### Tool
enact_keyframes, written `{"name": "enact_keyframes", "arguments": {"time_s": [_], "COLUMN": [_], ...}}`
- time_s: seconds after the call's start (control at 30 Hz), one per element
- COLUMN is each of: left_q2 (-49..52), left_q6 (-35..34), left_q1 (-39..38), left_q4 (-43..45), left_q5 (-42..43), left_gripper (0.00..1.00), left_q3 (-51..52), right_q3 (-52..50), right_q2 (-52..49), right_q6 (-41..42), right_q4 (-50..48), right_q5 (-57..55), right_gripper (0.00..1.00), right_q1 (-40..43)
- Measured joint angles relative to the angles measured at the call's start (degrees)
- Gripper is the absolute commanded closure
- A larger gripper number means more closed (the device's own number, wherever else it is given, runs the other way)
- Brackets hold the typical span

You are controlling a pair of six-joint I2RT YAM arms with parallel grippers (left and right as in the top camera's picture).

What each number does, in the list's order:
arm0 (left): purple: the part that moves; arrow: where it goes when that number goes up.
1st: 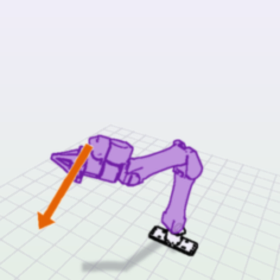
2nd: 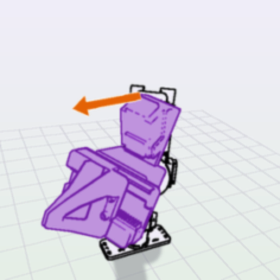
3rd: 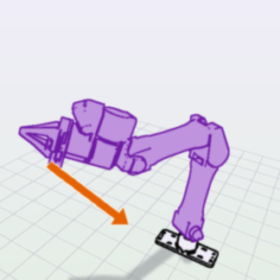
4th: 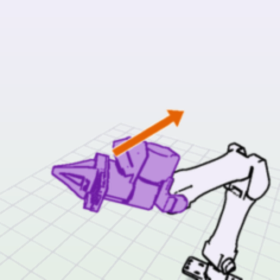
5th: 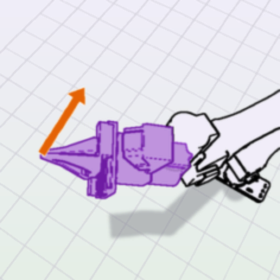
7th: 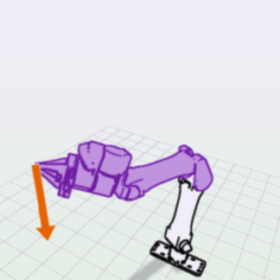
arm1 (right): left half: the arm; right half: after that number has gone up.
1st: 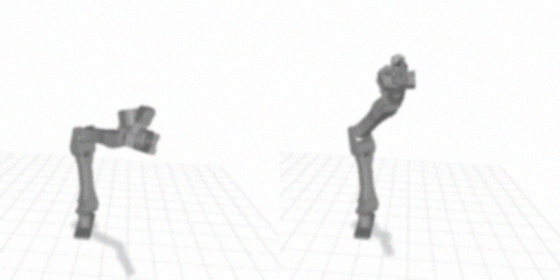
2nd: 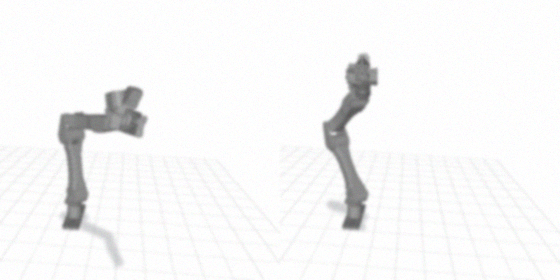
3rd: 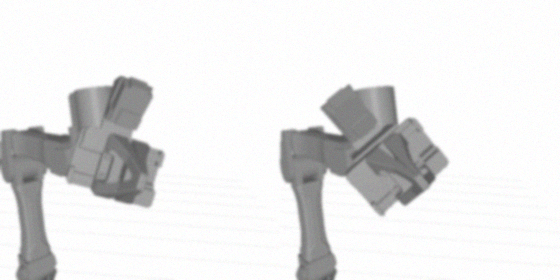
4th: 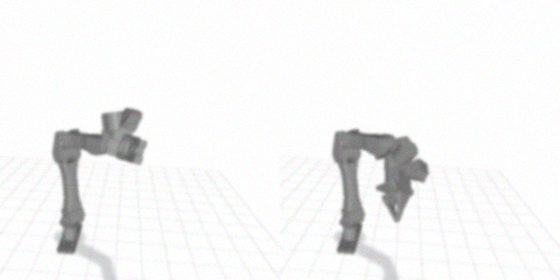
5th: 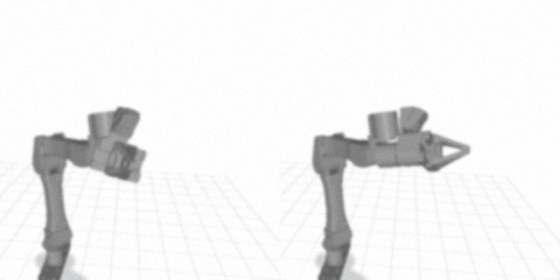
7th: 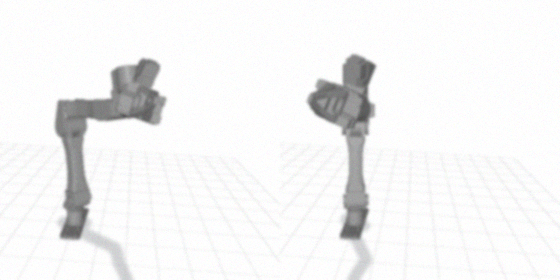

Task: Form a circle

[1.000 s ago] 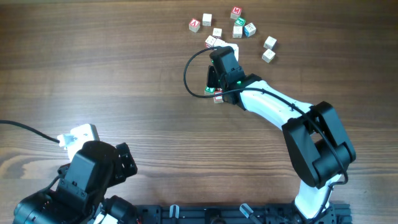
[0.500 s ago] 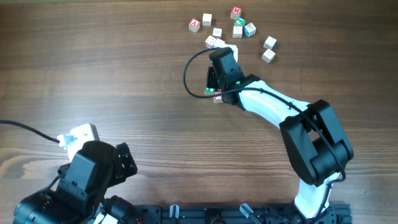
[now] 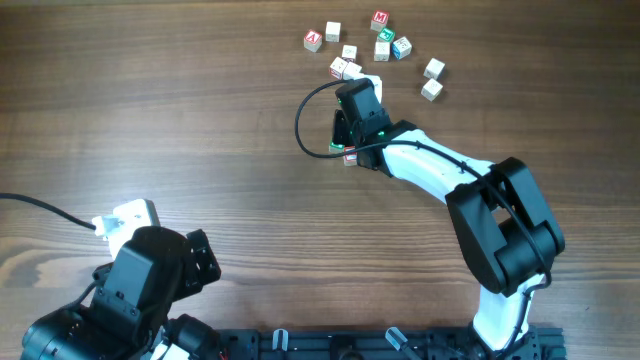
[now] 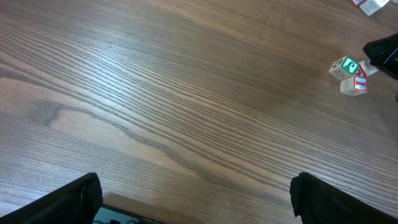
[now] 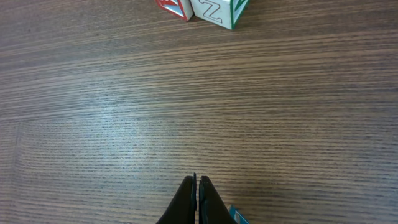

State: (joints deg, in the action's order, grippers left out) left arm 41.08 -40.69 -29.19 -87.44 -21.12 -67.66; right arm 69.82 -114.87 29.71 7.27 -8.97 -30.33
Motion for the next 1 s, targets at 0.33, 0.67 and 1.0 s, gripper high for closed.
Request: {"name": "enact_keyframes", "arguments": {"time_s": [0.33, 0.67, 1.0], "left_q2": [0.00, 0.00, 0.00], "left_q6": [0.00, 0.00, 0.00], "left_q1": [0.00, 0.00, 0.00], "left_q4": [0.00, 0.00, 0.00], "left_q5": [0.00, 0.00, 0.00], "left_gripper": [0.00, 0.00, 0.00], "left_q3": [0.00, 0.00, 0.00], "right_q3": [0.00, 0.00, 0.00], "right_q2": [0.00, 0.00, 0.00], "right_q6": [0.00, 0.00, 0.00], "right_q4": [1.03, 1.73, 1.75], "right_q5": [0.37, 0.37, 0.37], "right_gripper": [0.96, 0.95, 0.95], "right_q1": [0.00, 0.00, 0.00]}}
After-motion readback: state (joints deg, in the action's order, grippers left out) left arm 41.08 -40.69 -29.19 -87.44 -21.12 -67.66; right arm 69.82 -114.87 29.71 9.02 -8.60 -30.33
